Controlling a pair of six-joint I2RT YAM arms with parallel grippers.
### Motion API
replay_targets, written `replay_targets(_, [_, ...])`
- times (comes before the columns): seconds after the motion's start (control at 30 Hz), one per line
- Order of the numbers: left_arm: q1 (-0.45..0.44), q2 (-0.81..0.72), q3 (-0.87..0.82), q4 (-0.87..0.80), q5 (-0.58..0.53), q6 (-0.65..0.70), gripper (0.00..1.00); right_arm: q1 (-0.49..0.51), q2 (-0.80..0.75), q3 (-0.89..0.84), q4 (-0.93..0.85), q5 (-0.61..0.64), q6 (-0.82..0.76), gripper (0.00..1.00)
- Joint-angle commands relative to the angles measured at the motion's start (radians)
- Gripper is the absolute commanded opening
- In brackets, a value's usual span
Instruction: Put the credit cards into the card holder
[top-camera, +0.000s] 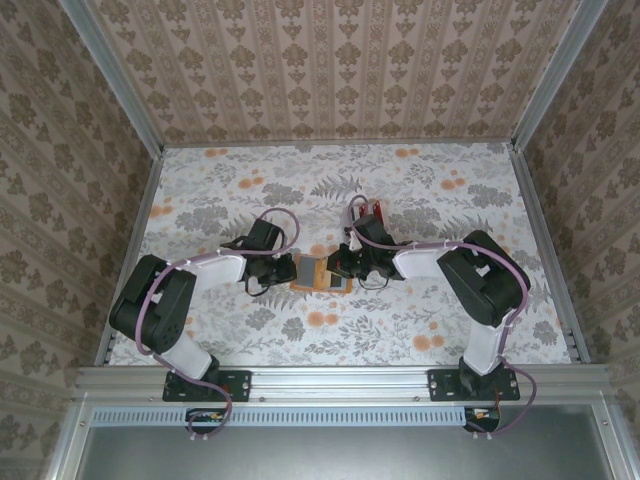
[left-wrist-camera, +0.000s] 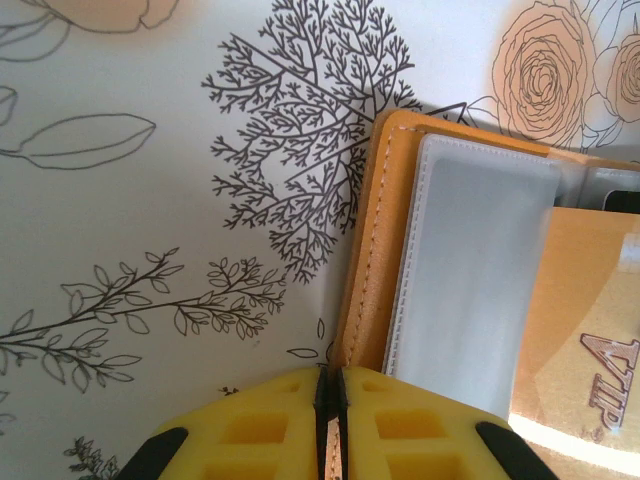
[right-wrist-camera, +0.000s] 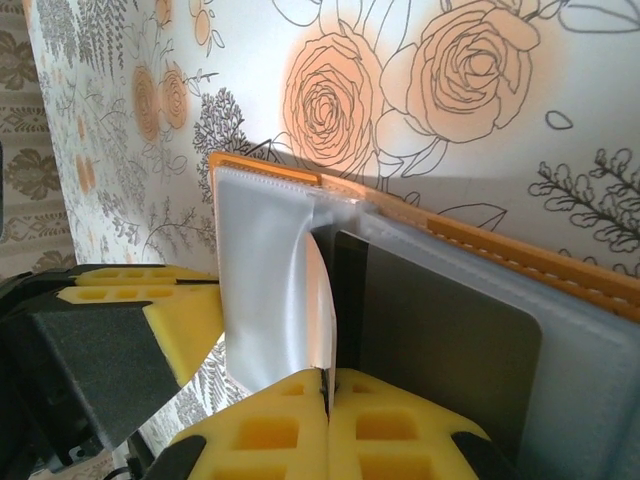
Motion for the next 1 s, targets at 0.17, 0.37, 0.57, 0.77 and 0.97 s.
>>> replay_targets(0.17, [-0.012, 0.047, -0.033, 0.000, 0.013, -0.007, 0.13, -0.002, 0.042, 0.007, -0.039, 0.125, -0.042, 0.05])
replay_targets(0.37, [-0.012, 0.049, -0.030, 0.000, 0.018, -0.008, 0.13, 0.003, 0.038, 0.002, -0.020, 0.192, -0.047, 0.05])
replay_targets(0.57, [-0.012, 0.053, -0.031, 0.000, 0.017, -0.010, 0.13, 0.008, 0.062, 0.040, -0.037, 0.181, -0.064, 0.05])
replay_targets(0.77, [-0.012, 0.053, -0.028, -0.003, 0.017, -0.010, 0.13, 0.031, 0.052, 0.045, -0.062, 0.138, -0.049, 0.06])
replay_targets(0.97, [-0.012, 0.057, -0.027, 0.000, 0.020, -0.007, 0.12, 0.031, -0.015, -0.023, -0.077, 0.129, -0.021, 0.06])
